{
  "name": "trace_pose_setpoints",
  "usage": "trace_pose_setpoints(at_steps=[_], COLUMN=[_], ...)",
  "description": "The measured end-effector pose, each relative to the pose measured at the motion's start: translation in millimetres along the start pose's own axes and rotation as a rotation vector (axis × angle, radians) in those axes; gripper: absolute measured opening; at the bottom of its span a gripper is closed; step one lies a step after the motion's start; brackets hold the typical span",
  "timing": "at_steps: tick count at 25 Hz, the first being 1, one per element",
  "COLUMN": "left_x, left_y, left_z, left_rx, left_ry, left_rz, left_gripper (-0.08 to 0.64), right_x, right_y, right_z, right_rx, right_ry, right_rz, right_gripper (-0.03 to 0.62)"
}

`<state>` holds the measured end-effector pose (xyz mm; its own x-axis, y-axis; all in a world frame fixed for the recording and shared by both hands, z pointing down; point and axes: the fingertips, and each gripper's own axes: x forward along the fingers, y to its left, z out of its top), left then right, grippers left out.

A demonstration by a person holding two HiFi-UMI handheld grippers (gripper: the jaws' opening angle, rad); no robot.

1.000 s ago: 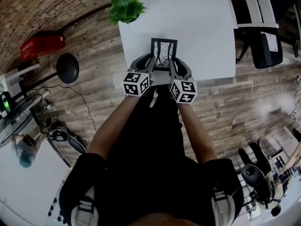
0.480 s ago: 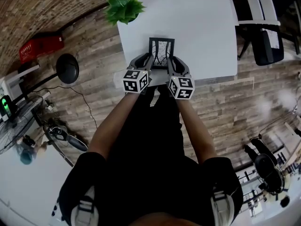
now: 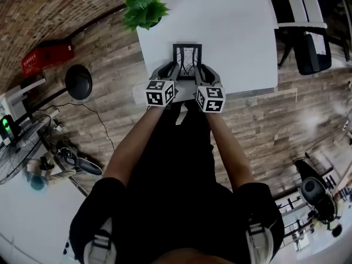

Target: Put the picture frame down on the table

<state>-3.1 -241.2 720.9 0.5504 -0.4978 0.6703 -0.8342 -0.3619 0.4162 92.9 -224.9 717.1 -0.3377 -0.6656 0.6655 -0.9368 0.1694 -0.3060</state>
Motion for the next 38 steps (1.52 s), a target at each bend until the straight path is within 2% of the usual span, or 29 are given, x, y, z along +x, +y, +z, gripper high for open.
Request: trace_pose_setpoints(at_steps=[13,19,25,32,38], left_x=[8.8,9.6,10.9,8.1,-3.0], left_y=[4.1,4.5,5.0,7.5,9.2], left_z=[-3.8,-4.4,-5.1,-5.7,-2.5], left_rx=[0.015,0.022,-0.022,-0.033,0.026], left_ry=[0.040,0.043,0.060,0.083,0.064], left_rz=[0.036,0.051,0.033,0.023,0.037], left_gripper=[0.083,0.083,0.090,0.115,0.127], right_x=[8.4,8.9,8.3,4.1,-8.9], right_y=[-2.3,-2.0,-3.2,-6.0,-2.0], right_z=[-4.1,-3.3,-4.9,-4.3,1.0], right_rx=[-0.008,-0.021,-0.027,-0.081,-0.087], right_ry=[0.064,0.061,0.068,0.069,0.023], right_rz=[-0.051,-0.064,-0.055,-0.050,-0.032], right_gripper=[0.081,0.083,0.087,0.144,0.147])
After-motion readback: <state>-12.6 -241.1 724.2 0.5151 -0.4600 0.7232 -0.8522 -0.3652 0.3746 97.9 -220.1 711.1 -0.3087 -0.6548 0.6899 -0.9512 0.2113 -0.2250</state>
